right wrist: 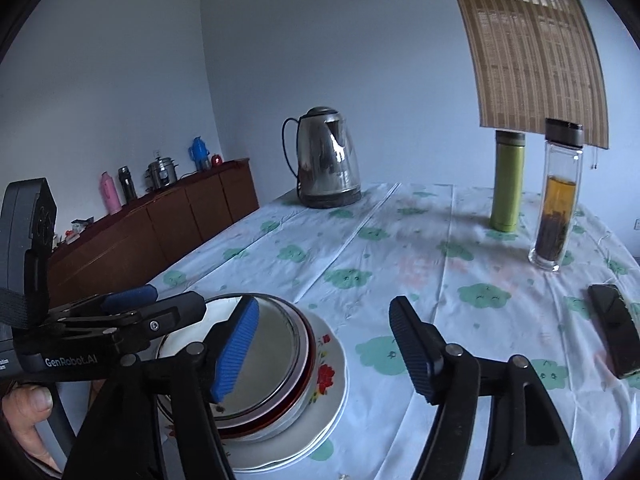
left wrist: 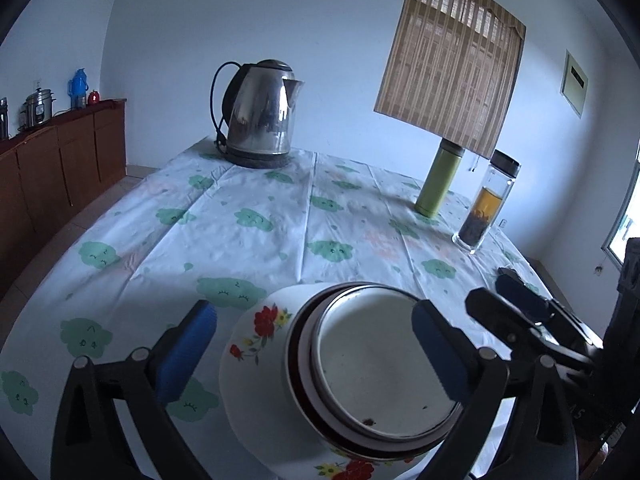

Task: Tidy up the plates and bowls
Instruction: 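Lower the nested bowls with both grippers onto the red-flower plate, then open both grippers and release the bowl stack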

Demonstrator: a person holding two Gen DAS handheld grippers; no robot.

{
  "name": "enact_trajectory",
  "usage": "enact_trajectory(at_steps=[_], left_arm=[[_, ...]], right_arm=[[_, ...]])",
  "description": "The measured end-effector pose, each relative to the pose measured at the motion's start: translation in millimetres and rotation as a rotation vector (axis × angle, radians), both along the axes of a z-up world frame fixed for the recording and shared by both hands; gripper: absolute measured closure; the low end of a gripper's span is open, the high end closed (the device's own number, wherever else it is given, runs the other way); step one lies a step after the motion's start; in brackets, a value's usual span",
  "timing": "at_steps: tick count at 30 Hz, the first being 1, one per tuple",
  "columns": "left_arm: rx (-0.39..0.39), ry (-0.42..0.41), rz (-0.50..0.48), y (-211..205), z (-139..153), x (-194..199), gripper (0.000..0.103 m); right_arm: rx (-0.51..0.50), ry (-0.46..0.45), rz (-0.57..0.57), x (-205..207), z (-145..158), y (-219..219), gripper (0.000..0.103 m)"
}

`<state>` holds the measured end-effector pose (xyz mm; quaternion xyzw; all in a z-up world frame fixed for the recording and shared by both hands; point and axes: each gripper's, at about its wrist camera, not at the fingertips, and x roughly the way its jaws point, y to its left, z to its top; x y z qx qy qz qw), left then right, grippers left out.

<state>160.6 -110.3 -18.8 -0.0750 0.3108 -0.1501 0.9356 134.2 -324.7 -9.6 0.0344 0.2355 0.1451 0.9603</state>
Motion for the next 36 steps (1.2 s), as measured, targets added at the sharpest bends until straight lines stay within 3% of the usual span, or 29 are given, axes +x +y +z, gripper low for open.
enact_trajectory(at_steps=[11,36], left_arm=[[0.051,-0.054,0.02,-7,-1,-5,0.003],[0.061,-0.094,0.044,-5,4,-9,0.003]], right_arm=[[-0.047,-0.121,-0.058,-16,12,-3,0.03],[-0.043,-0.149,-0.063,-21,11,-2,0.028]])
